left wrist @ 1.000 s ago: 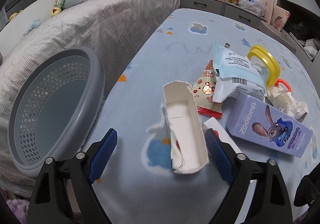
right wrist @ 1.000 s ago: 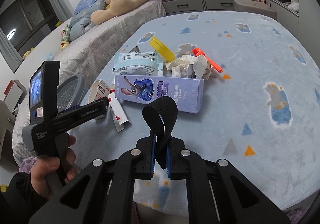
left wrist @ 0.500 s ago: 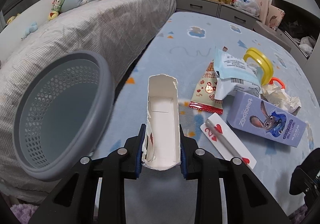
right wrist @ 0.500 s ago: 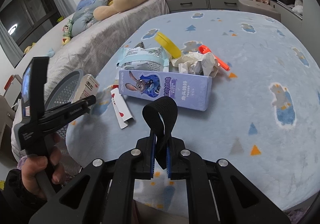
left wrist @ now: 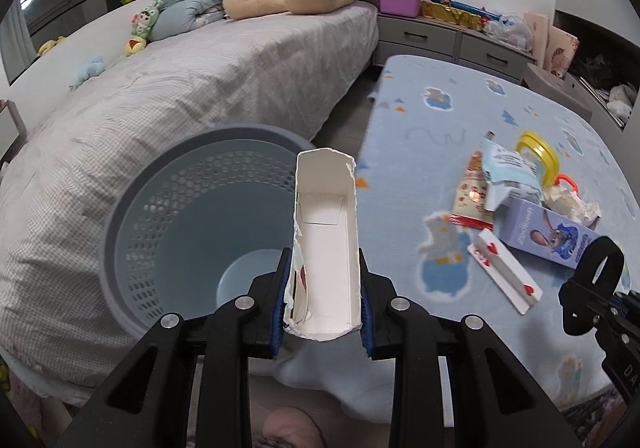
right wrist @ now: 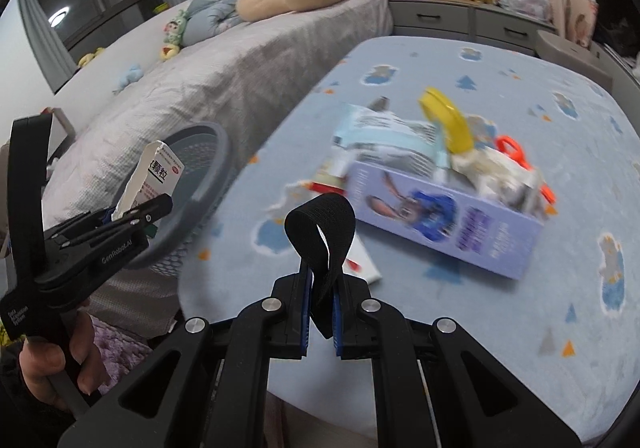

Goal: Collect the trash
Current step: 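Carry the white box over the gray basket and open the left gripper while the right gripper carries the band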

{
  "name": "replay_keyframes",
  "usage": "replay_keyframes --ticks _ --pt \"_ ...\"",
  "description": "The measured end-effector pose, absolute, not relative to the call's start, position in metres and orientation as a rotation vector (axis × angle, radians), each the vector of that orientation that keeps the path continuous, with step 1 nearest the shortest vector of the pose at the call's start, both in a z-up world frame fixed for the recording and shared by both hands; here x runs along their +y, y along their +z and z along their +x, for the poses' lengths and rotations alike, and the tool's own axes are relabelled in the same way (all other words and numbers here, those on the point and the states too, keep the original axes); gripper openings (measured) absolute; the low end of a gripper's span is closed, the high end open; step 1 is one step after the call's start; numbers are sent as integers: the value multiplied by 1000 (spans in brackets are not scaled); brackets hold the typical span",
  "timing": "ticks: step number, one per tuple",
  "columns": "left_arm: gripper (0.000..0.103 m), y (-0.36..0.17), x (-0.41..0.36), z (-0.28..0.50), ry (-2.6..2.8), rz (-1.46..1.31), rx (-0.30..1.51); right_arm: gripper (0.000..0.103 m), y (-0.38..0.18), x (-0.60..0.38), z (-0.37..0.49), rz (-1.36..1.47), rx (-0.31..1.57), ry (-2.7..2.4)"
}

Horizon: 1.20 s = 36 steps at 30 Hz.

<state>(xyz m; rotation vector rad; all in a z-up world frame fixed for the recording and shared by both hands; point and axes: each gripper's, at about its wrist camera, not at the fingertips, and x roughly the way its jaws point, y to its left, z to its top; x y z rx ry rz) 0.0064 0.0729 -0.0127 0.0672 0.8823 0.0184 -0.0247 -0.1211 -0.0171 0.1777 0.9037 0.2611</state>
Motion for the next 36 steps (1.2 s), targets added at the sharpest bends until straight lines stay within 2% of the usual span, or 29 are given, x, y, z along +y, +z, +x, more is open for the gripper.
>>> replay_keyframes --ticks 13,36 --pt "28 -10 165 35 134 -42 880 9 3 -27 46 110 891 462" --pt "28 -31 214 49 217 -130 916 12 -26 63 104 17 960 676"
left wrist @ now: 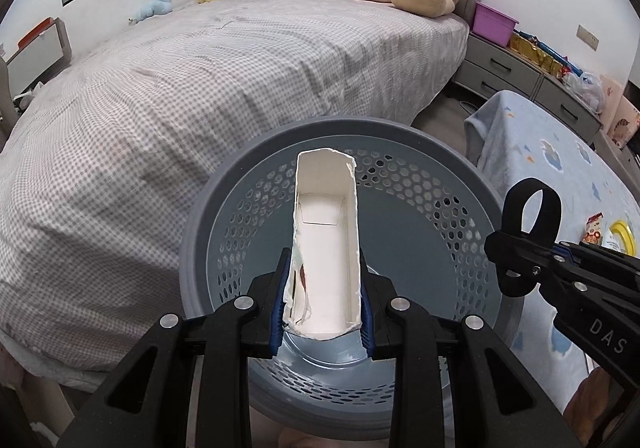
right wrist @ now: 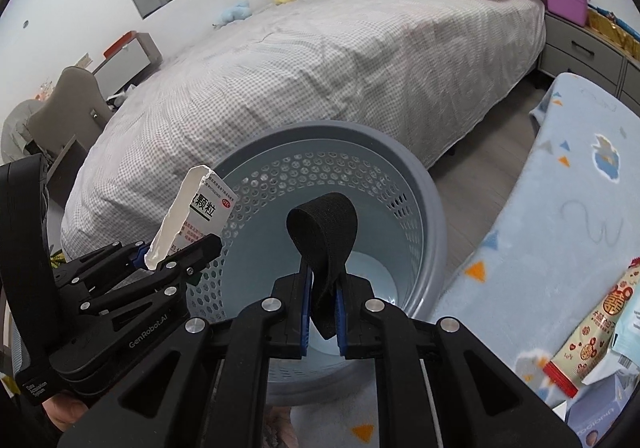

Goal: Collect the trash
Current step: 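Carry the white box over the gray basket and open the left gripper while the right gripper carries the band, then open the right gripper over the gray basket to drop the black band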

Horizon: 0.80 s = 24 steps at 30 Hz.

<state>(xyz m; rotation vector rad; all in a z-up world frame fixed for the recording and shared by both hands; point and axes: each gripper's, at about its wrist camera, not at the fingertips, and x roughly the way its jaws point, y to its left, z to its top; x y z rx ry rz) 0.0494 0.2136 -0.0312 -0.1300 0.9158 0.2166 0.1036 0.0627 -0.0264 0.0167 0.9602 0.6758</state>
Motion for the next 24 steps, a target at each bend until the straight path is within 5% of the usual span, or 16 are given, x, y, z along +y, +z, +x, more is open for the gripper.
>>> replay_keyframes --ticks 2,5,8,24 --pt "32 -31 215 50 221 -129 915 19 -26 64 105 12 960 679" --pt "47 -30 215 48 229 -125 908 56 -24 63 104 12 940 677" --pt "58 -28 217 47 242 -127 900 58 -21 64 103 -1 916 663" --pt "65 -24 224 43 271 -152 877 58 -22 63 100 6 920 642"
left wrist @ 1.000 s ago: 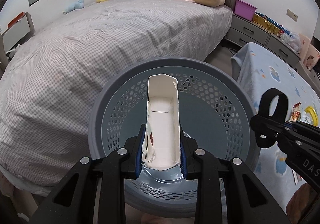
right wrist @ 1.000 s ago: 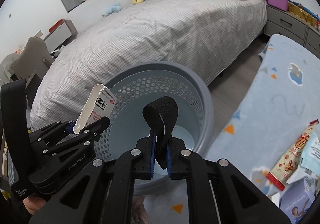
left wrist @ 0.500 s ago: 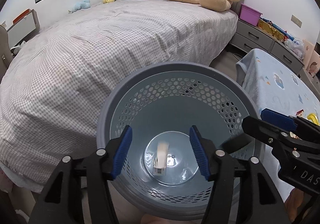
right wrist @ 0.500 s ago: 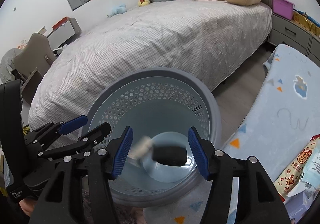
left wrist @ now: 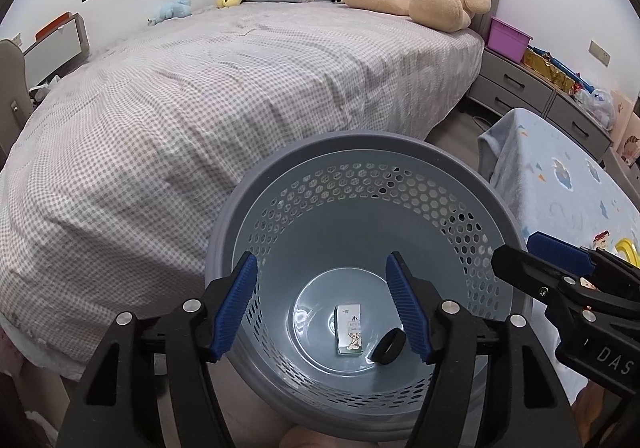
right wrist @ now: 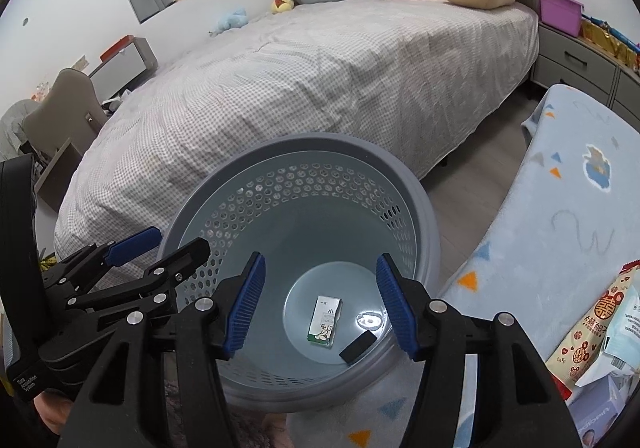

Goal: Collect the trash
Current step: 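Open the right gripper over the gray basket to drop the black band, then move the right gripper to the purple Zootopia toothpaste box and grasp it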

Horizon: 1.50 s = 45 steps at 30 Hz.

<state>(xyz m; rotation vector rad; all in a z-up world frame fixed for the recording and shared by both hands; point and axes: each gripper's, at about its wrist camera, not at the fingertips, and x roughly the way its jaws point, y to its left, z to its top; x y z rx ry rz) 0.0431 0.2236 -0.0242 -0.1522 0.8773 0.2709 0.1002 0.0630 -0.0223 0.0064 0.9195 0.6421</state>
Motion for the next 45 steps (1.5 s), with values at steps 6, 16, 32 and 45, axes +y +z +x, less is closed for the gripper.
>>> replay_keyframes --ticks 6,16,32,45 --pt "67 -22 222 41 270 -154 868 58 -21 59 97 12 919 631" --pt "70 -15 216 34 265 -140 836 62 -14 46 88 27 903 604" --pt "72 -8 179 17 188 -91 813 72 -12 -16 50 73 883 475" --pt "72 -10 106 -11 65 -79 834 73 -5 -118 9 38 895 321"
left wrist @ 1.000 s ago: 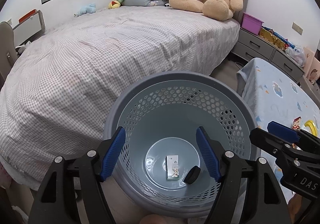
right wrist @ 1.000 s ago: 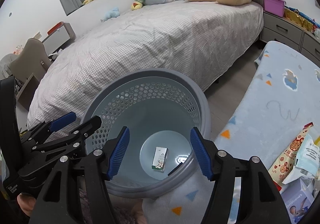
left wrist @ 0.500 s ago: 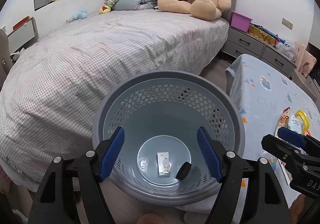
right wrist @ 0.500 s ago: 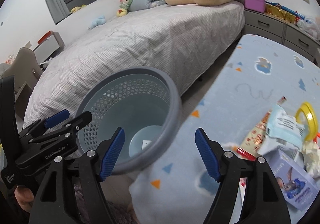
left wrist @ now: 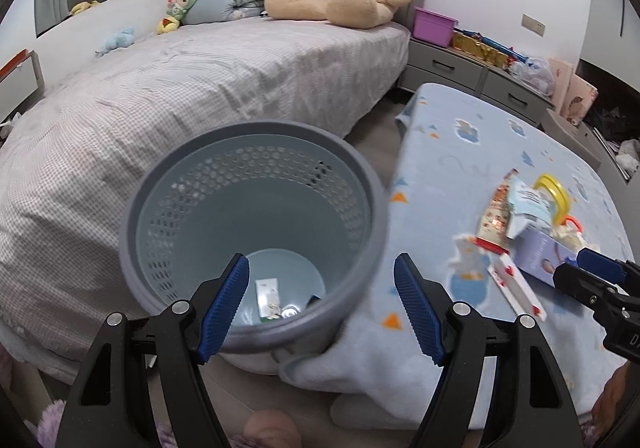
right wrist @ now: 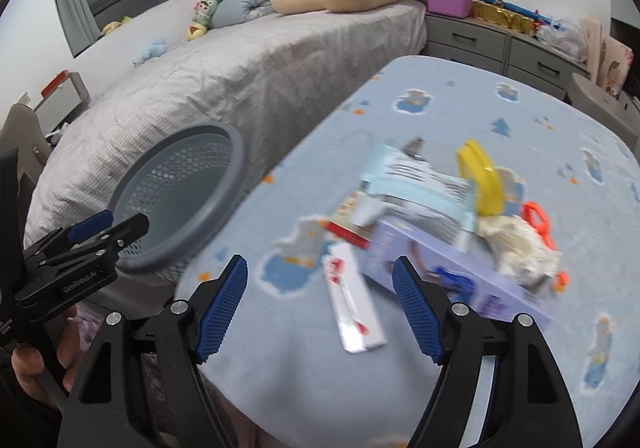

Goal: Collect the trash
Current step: 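Move the right gripper to the purple Zootopia toothpaste box and grasp it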

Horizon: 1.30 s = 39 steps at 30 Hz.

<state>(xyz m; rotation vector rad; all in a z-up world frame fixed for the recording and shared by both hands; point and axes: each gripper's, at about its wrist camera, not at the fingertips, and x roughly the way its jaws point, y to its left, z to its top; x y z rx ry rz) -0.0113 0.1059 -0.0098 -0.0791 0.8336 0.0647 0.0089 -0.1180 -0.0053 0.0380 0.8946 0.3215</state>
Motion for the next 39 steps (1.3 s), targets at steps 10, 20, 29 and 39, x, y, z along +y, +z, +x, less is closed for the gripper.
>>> replay_keyframes --ticks 10,20,29,39 --pt "72 -10 49 -28 15 -93 847 74 -13 -175 1 -110 920 273" --pt "72 -16 28 -30 24 -70 876 74 -26 -179 13 -226 933 329" --pt "72 -19 24 -24 38 -61 888 74 -46 -171 21 -327 936 337" --pt "72 -25 20 -21 31 -57 897 74 -59 -161 26 -414 919 309"
